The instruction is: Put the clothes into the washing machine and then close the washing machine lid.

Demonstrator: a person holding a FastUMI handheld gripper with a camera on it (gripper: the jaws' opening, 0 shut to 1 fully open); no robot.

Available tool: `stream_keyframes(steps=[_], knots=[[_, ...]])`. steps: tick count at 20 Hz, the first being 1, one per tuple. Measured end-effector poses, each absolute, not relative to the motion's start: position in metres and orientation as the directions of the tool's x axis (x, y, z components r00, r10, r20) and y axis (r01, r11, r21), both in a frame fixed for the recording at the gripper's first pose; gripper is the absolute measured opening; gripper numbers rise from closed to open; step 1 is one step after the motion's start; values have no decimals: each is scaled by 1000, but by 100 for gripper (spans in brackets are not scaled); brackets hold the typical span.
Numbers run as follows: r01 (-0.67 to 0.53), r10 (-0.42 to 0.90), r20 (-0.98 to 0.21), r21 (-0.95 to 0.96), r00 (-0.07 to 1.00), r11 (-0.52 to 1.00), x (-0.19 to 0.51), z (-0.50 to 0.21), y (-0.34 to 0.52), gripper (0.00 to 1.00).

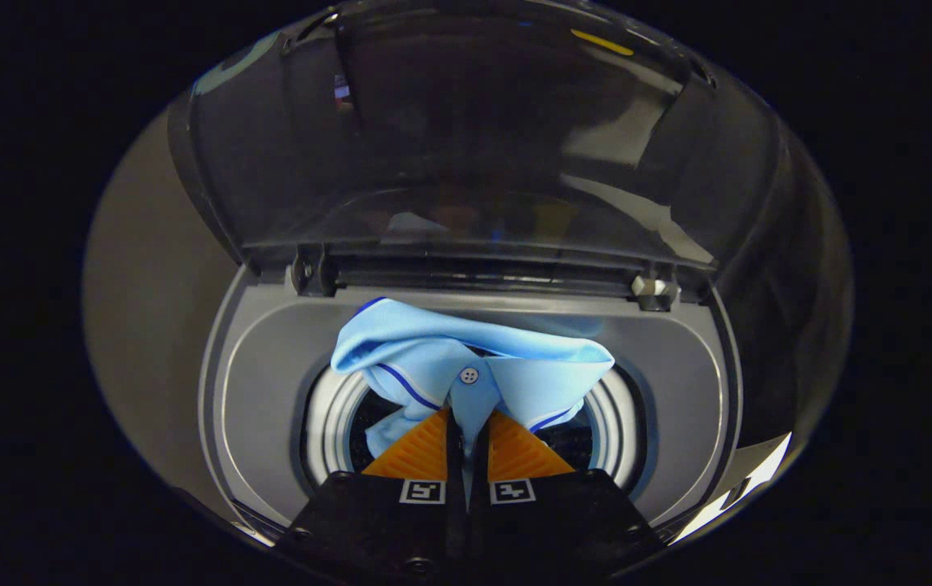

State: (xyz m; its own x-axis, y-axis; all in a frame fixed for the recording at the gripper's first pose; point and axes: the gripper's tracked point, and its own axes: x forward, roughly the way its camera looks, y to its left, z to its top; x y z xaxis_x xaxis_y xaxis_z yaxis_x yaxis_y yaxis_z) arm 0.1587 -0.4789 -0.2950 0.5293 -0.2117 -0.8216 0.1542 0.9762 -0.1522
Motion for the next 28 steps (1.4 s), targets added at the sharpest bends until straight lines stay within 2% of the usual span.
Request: stream_keyframes(steps=[7, 15, 18, 20, 28], knots=[[104, -202, -859, -173, 471, 979, 152, -331, -474, 5], [167, -223, -863, -163, 453, 972, 155, -335, -484, 7], [158, -198, -879, -142, 434, 977, 153, -339, -480, 63], [163, -230, -874, -176, 428, 971, 151, -336, -486, 100], [189, -226, -866, -156, 447, 970, 154, -330, -488, 100]])
